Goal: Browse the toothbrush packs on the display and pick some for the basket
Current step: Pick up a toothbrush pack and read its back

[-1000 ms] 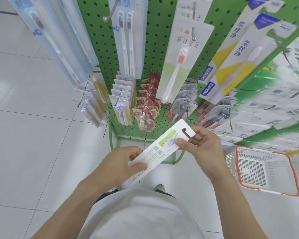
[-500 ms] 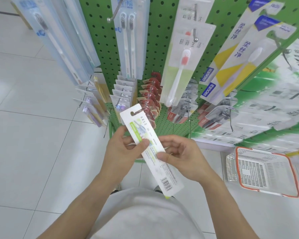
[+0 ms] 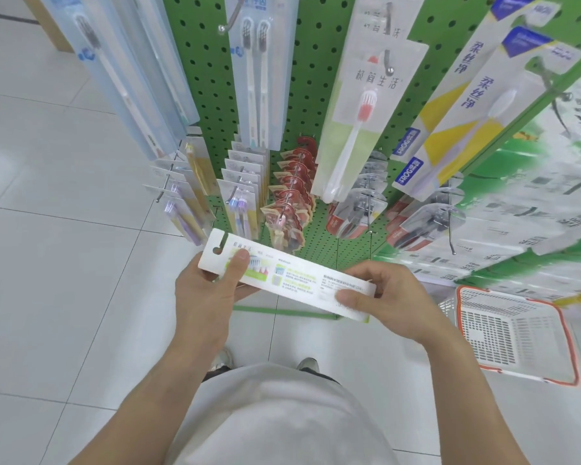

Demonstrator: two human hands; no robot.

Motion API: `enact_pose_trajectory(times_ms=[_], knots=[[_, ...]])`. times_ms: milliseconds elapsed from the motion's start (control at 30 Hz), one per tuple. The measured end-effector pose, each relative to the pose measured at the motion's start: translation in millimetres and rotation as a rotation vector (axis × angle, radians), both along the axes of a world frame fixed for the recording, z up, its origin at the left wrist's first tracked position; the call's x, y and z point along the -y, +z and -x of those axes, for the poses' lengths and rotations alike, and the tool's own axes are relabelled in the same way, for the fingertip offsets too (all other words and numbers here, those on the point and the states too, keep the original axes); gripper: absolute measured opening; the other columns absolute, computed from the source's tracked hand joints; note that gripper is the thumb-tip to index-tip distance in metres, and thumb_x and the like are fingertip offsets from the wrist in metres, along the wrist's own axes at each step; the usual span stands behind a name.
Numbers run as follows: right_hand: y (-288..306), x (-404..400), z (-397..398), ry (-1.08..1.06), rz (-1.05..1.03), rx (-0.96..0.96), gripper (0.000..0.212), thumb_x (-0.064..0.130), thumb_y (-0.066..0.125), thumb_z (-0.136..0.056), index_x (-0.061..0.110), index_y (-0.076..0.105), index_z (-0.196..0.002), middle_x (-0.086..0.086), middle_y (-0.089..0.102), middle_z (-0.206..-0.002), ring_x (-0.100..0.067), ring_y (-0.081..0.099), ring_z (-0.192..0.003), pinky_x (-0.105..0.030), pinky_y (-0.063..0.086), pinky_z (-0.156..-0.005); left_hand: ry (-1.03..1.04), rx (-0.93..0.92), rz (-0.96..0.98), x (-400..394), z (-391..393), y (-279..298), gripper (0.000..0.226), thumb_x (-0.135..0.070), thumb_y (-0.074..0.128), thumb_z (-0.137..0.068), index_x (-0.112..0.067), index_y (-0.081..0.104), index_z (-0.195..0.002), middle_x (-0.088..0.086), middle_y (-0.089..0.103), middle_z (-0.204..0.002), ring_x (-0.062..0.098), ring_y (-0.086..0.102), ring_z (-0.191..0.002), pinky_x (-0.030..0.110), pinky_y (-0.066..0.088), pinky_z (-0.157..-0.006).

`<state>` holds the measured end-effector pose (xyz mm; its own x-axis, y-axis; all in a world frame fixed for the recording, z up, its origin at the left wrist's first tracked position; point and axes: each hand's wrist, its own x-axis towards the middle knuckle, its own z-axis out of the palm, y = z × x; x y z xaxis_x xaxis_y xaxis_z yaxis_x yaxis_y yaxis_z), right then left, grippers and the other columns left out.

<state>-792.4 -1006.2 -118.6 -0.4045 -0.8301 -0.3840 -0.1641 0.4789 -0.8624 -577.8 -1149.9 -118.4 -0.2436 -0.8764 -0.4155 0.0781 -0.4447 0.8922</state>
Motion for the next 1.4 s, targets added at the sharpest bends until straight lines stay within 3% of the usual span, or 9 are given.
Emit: enact_pose_trajectory(times_ms=[200,333,467,767,867,967,1167,1267,1400], knots=[[-7,-3,-2,-0.198,0.091,0.055,0.026,0.014,0.088,-0.073,0.017,0.073,-0.094,-0.001,0.079,-0.085,-0.014,0.067,-0.066,-0.033,0.052,-0.063,0.016,0.26,0.225,1,-6,-6,0.036,-0.01,0.084,-0.08,-0.011,0.061,-0.108,-0.001,0.072,-0.098,0.026,0.073,-0.079,0.015,0.053,-0.053],[-11,-2,-6,-0.348,0.189,0.093,0.037,0.021,0.087,-0.067,0.012,0.07,-0.098,-0.003,0.08,-0.09,-0.016,0.074,-0.078,-0.031,0.056,-0.075,0.001,0.307,0.238,3,-7,-7,0.037,-0.012,0.085,-0.079,-0.015,0.06,-0.105,-0.002,0.071,-0.092,0.025,0.067,-0.072,0.012,0.048,-0.049],[-13,-4,-9,-0.417,0.241,0.146,0.031,0.013,0.082,-0.08,0.015,0.07,-0.109,-0.005,0.08,-0.094,-0.019,0.075,-0.083,-0.034,0.057,-0.084,-0.027,0.317,0.234,1,-6,-9,0.034,-0.014,0.084,-0.08,-0.014,0.06,-0.105,0.001,0.071,-0.091,0.021,0.064,-0.065,0.011,0.046,-0.047],[-13,-4,-10,-0.43,0.249,0.229,0.027,0.005,0.06,-0.099,0.014,0.065,-0.124,-0.005,0.079,-0.099,-0.014,0.075,-0.085,-0.031,0.062,-0.08,-0.069,0.354,0.292,2,-8,-16,0.022,-0.016,0.074,-0.09,-0.02,0.059,-0.106,-0.007,0.071,-0.095,0.023,0.068,-0.073,0.013,0.05,-0.054],[-12,-4,-11,-0.444,0.244,0.226,0.027,0.005,0.059,-0.099,0.015,0.066,-0.123,-0.003,0.08,-0.098,-0.012,0.074,-0.084,-0.028,0.062,-0.077,-0.084,0.422,0.32,1,-9,-16,0.033,-0.026,0.082,-0.083,-0.028,0.058,-0.105,-0.012,0.07,-0.096,0.009,0.069,-0.083,0.02,0.052,-0.069],[-11,-4,-13,-0.438,0.252,0.228,0.024,0.005,0.061,-0.098,0.015,0.068,-0.12,-0.005,0.08,-0.098,-0.012,0.074,-0.083,-0.026,0.061,-0.074,-0.083,0.443,0.313,-1,-8,-14,0.041,-0.029,0.087,-0.076,-0.034,0.054,-0.099,-0.012,0.068,-0.092,-0.002,0.064,-0.079,0.017,0.048,-0.067],[-14,-7,-13,-0.461,0.261,0.184,0.016,0.007,0.077,-0.086,0.006,0.072,-0.101,-0.009,0.079,-0.095,-0.02,0.073,-0.085,-0.026,0.059,-0.07,-0.095,0.426,0.281,4,-14,-16,0.037,-0.03,0.093,-0.069,-0.028,0.064,-0.091,-0.008,0.073,-0.082,0.015,0.07,-0.077,0.028,0.054,-0.069],[-14,-7,-15,-0.496,0.267,0.215,0.022,0.011,0.079,-0.082,0.003,0.071,-0.1,-0.011,0.078,-0.096,-0.022,0.074,-0.086,-0.029,0.06,-0.069,-0.097,0.393,0.249,5,-16,-16,0.027,-0.029,0.089,-0.075,-0.029,0.067,-0.091,-0.012,0.074,-0.079,0.017,0.069,-0.071,0.025,0.052,-0.065],[-14,-8,-15,-0.496,0.239,0.2,0.028,0.02,0.078,-0.082,0.004,0.071,-0.103,-0.01,0.079,-0.098,-0.028,0.075,-0.093,-0.038,0.061,-0.08,-0.073,0.338,0.237,4,-15,-14,0.011,-0.022,0.076,-0.089,-0.019,0.069,-0.097,0.005,0.074,-0.087,0.027,0.066,-0.07,0.012,0.045,-0.048]])
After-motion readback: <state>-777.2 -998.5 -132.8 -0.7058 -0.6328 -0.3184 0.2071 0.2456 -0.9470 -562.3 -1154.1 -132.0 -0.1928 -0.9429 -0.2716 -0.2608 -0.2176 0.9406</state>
